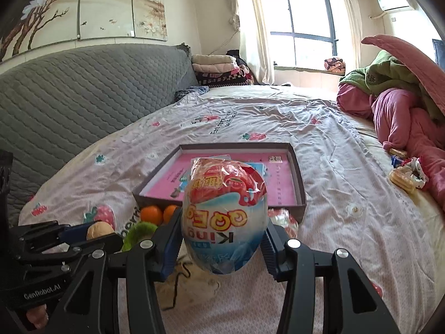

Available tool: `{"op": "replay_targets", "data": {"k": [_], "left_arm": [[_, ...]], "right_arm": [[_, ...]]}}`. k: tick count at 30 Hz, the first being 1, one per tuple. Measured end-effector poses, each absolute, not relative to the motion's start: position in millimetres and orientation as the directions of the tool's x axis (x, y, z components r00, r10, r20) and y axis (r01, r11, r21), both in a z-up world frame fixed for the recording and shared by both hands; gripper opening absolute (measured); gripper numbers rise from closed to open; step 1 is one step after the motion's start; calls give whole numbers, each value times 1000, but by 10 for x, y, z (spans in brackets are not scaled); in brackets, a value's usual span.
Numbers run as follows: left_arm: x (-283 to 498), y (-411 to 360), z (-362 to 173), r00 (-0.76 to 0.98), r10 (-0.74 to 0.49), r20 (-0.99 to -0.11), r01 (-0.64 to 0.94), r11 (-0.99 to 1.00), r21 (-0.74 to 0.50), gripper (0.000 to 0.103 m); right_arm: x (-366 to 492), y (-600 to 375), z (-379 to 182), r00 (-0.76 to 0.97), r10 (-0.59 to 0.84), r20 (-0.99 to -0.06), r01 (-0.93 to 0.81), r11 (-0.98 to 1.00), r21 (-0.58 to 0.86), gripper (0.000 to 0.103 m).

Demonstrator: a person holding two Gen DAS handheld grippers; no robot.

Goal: Organize objects
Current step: 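Lift and carry the egg package with the right tool while the left carries the walnut over the box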

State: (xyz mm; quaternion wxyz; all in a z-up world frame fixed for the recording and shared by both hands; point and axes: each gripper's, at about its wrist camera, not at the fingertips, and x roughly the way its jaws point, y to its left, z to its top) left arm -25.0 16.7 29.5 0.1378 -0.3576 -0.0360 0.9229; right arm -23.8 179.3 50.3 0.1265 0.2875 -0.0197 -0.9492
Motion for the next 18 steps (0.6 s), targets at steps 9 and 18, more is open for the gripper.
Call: {"op": "replay_targets", "data": {"k": [9,18], "left_arm": [[-458,195,712,-752,299,-587,-260,-953,-153,35],[-915,120,843,-768,302,-565,-258,-953,-159,35]], "right_arm": [[-350,1821,738,-820,-226,-526,210,-974,90,51],[-632,1876,833,-823,-224,-523,209,-974,87,51]]}}
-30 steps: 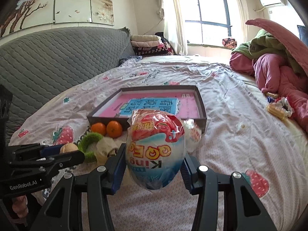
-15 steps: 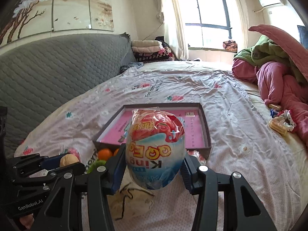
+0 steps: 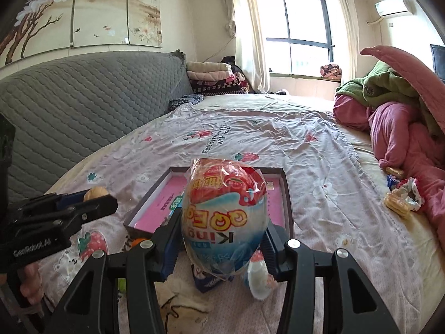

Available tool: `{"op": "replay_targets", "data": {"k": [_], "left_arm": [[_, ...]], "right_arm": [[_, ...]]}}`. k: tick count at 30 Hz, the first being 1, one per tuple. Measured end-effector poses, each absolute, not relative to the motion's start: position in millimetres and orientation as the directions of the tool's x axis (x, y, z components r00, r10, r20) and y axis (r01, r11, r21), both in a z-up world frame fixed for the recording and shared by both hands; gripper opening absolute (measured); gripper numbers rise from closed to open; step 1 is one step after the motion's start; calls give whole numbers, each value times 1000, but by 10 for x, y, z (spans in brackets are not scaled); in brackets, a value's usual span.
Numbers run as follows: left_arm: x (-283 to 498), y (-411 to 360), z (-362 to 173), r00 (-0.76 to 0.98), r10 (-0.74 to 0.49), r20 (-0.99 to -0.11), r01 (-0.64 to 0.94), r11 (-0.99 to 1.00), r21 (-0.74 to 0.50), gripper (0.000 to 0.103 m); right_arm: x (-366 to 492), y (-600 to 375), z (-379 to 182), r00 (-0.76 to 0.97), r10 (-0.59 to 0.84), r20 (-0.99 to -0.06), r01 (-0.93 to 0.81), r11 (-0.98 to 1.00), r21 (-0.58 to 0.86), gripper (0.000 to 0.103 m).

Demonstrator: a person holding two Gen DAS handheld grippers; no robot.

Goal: Organize objects
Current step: 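Lift and carry the egg package with the right tool while the left carries the walnut over the box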

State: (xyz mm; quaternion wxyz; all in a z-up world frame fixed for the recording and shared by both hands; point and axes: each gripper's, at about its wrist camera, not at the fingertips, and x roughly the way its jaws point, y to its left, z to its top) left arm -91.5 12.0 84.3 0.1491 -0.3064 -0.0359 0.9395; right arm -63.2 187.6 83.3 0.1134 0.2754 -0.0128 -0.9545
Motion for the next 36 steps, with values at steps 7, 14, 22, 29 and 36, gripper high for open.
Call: {"op": "replay_targets", "data": {"k": [7,14,22,29,36], "left_arm": [[-1244,48,837,-776,310,-549,-265,-951,-162,35],[-1481,40,735,-765,314,-562,-265,-949,-169,35],[-1702,88,737,-770,298,-564,-265,-954,-142,35],[-1891,102,718,-774,286,-565,-261,-957,-128,35],[-2129,138,574,-757,271,-595,-252,-961,-117,35]], "right_arm": [[-880,1876,821,-822,-230,-521,223,-972,78,51],[-1038,1878,790,-814,-233,-531,221,-971,87,51],[-1245,1818,865,-825,-222,-520,226,-972,56,51],[-1455,1905,859,-832,-200,-518,218,-976,28,51],[-1659,1978,793,-816,-194,-544,218,-976,21,51]]}}
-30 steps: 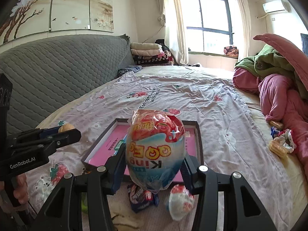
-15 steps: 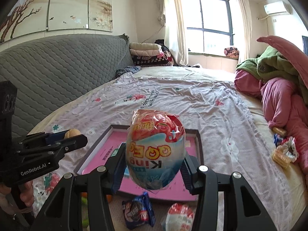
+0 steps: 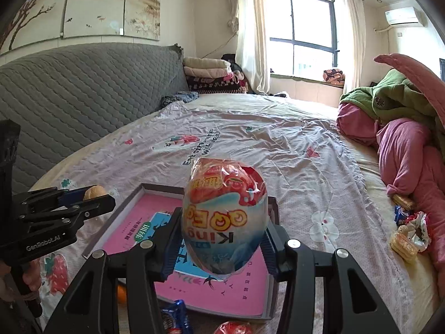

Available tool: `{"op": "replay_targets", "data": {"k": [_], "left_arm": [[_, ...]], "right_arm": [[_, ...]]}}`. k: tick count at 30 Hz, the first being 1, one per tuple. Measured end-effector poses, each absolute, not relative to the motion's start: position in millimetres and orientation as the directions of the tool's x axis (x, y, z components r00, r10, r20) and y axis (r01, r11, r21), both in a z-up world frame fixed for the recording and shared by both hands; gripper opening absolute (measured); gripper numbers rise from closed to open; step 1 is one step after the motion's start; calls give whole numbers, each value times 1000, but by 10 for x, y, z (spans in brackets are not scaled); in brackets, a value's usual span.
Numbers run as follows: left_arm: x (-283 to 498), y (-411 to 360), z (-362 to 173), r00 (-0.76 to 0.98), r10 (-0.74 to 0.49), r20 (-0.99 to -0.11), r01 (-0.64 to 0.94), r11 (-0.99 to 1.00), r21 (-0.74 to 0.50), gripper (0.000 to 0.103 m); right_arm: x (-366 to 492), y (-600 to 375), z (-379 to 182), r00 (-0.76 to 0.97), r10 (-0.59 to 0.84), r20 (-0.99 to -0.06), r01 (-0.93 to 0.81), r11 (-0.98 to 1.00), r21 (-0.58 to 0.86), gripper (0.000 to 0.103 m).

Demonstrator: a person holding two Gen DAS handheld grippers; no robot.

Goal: Organize objects
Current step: 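Lift and carry the egg package with the right tool while the left carries the walnut over the box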

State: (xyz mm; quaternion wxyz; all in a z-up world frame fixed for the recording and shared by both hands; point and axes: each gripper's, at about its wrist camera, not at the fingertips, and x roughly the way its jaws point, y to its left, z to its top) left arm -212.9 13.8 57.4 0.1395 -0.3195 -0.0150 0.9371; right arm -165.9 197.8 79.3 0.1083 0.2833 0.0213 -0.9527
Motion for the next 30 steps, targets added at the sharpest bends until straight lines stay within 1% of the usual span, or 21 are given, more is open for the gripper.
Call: {"op": "replay_targets", "data": {"k": [4,8,20,30], "left_arm": [[-2269,89,436,-735,274,-621,-235,-961,-146,35],[-2383,79,303,-722,258,-642,-219,-965,-142,35],[-2527,111,-139,-637,235,-734,-210,-969,-128,35],[-2514,203,-274,-616,234,-752,-237,-966,-106,35]], "right_arm": [[-1786,2018,694,-786,-213,-580,236,-971,38,51],[-1917,2045,489,-740,-210,-639,230,-972,54,51],[-2063,2002,15,-605,-205,-769,248,-967,62,51],[-2151,1979,-212,-544,-173,-821,237,-970,47,51]]}}
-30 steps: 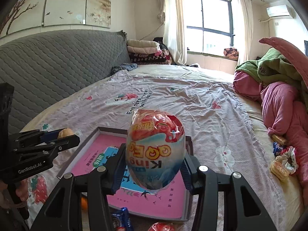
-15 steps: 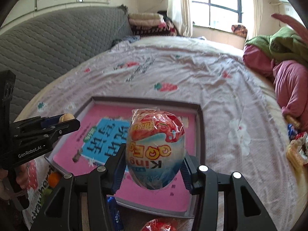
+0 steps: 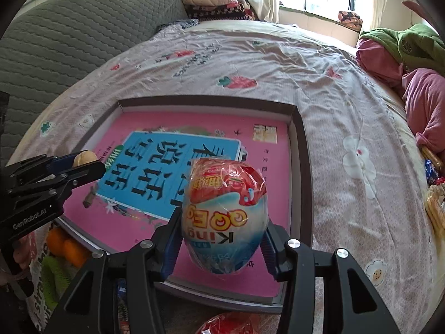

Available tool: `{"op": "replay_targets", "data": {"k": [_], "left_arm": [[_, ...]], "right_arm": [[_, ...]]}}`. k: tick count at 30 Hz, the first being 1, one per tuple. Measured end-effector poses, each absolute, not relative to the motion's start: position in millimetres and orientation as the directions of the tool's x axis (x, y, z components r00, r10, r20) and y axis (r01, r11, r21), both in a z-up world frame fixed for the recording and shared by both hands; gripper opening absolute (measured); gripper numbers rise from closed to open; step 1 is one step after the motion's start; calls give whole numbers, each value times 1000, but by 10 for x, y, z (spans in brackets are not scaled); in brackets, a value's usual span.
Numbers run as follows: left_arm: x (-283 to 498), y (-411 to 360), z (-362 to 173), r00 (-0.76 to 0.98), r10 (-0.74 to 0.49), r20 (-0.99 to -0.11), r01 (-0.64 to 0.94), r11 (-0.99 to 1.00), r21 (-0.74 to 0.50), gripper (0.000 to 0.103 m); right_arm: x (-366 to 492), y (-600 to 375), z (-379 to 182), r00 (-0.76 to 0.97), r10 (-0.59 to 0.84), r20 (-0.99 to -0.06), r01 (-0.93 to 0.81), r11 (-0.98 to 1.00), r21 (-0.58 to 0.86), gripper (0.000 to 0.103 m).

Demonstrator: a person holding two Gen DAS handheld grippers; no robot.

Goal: Organize objects
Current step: 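Lift and carry the egg package with the right tool while the left carries the walnut over the box, then open the left tool to drop the walnut in the box while the right releases the egg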

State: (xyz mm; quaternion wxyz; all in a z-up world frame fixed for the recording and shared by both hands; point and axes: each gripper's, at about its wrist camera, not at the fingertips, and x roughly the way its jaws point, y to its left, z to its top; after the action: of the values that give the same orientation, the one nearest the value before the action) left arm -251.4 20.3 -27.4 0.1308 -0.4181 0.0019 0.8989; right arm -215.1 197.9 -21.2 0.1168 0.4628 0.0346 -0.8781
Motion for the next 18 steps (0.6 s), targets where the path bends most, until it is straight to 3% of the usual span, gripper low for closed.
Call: {"op": "replay_targets", "data": {"k": [18], "left_arm": [[-2527,225,-359,-592,228,-773,-242,-965,-99,35]], "right_arm": [[-2174,2026,-295,-518,-129,-845,200,-979,27,51]]}}
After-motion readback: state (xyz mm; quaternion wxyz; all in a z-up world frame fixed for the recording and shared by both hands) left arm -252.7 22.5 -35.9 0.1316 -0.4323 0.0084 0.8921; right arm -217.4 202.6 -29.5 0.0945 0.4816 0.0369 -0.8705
